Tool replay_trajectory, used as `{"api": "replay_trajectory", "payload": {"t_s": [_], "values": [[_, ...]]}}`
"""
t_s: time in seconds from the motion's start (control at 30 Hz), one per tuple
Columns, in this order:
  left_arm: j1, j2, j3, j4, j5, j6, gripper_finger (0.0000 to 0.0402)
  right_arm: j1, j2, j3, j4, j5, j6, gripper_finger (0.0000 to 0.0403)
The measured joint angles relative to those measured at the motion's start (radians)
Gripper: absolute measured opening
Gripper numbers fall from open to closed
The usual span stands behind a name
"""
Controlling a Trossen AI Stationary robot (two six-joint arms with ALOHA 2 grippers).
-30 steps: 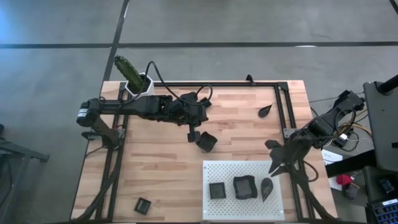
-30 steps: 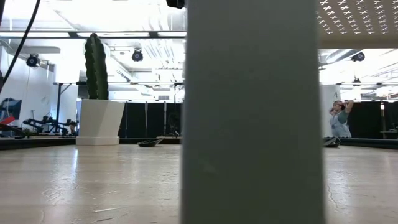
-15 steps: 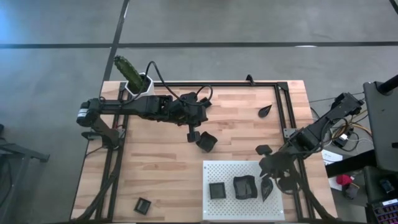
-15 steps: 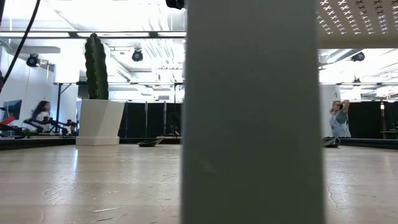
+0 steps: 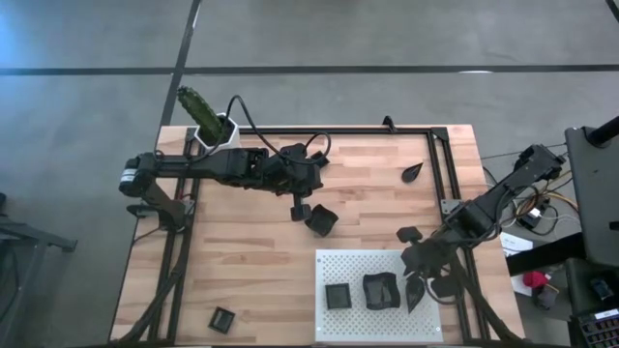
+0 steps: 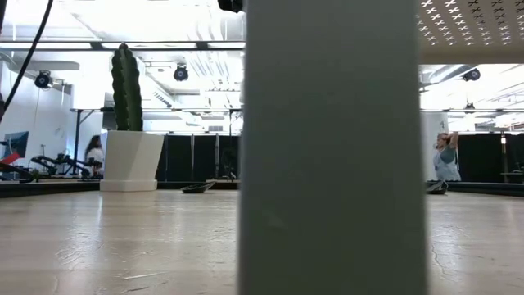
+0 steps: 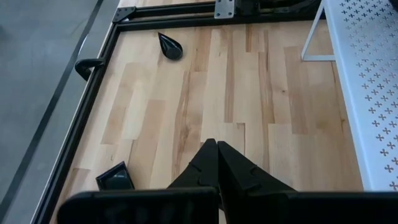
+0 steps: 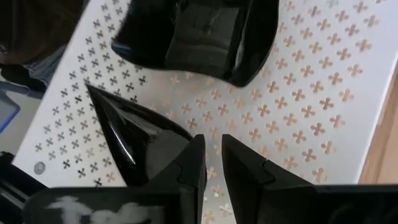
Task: Pick & Place Mini shaped plates
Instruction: Stack the drop-shaped plate on top of the drop-shaped plate on the shelf
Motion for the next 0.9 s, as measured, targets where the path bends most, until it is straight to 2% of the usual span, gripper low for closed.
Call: {"api": "replay_trajectory", "payload": {"t_s": [0.27, 0.5, 0.67, 0.9], "values": [[0.000, 0.000, 0.000, 0.000, 0.000, 0.000, 0.0000, 0.000, -0.002, -0.017, -0.003, -0.040, 0.009, 0.0052], [0.000, 0.000, 0.000, -0.002, 0.000, 0.000, 0.0000, 0.000, -0.024, 0.023, -0.003, -0.038, 0.001, 0.0052], [-0.003, 0.000, 0.000, -0.063, 0.000, -0.014, 0.0000, 0.000, -0.063, 0.034, -0.007, 0.014, -0.002, 0.0052], [-0.018, 0.000, 0.000, -0.112, -0.001, -0.037, 0.0000, 0.002, -0.087, 0.033, -0.008, -0.030, 0.013, 0.0052]]}}
